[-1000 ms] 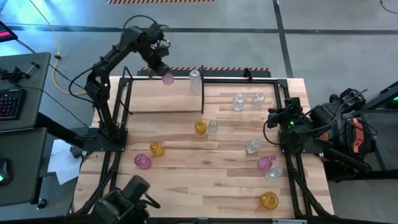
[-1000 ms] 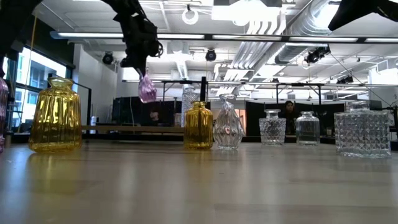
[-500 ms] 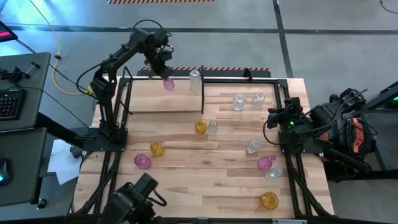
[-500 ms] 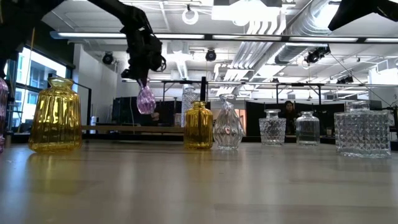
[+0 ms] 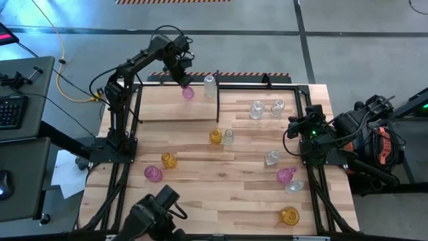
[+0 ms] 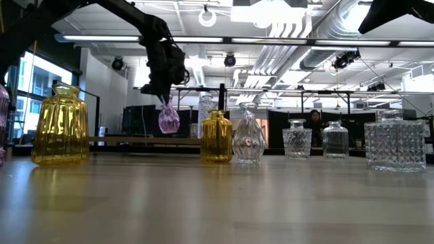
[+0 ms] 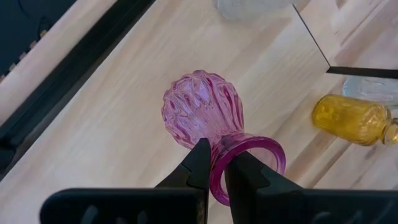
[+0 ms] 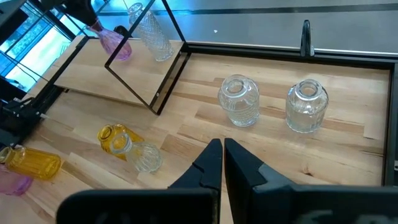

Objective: Sort vases onto shelf
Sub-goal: Put the pink vase to the left of the transparent vase on the shelf

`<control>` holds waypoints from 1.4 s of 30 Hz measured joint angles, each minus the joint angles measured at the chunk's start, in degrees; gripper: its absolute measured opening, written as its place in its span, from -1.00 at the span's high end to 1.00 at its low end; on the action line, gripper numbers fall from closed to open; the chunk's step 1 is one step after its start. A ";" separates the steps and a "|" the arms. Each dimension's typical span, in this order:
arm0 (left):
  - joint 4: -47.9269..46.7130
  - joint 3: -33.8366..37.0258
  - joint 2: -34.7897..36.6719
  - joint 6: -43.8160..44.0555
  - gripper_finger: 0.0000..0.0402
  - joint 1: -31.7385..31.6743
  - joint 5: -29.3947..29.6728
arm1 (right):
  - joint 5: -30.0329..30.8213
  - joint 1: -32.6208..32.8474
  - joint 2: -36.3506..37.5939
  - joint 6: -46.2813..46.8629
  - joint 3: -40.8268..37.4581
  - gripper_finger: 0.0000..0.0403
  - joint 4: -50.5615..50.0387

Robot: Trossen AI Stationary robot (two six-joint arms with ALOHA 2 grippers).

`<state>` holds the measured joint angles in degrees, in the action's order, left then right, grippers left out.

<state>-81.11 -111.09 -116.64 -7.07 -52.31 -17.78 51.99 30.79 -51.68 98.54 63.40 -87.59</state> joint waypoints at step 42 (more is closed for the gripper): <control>-5.50 0.00 -0.09 -0.63 0.86 2.60 12.81 | -0.01 0.00 0.00 -0.02 0.00 1.00 -0.07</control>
<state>-86.61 -111.09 -116.73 -7.70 -49.71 -4.97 51.97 30.79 -51.68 98.52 63.40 -87.66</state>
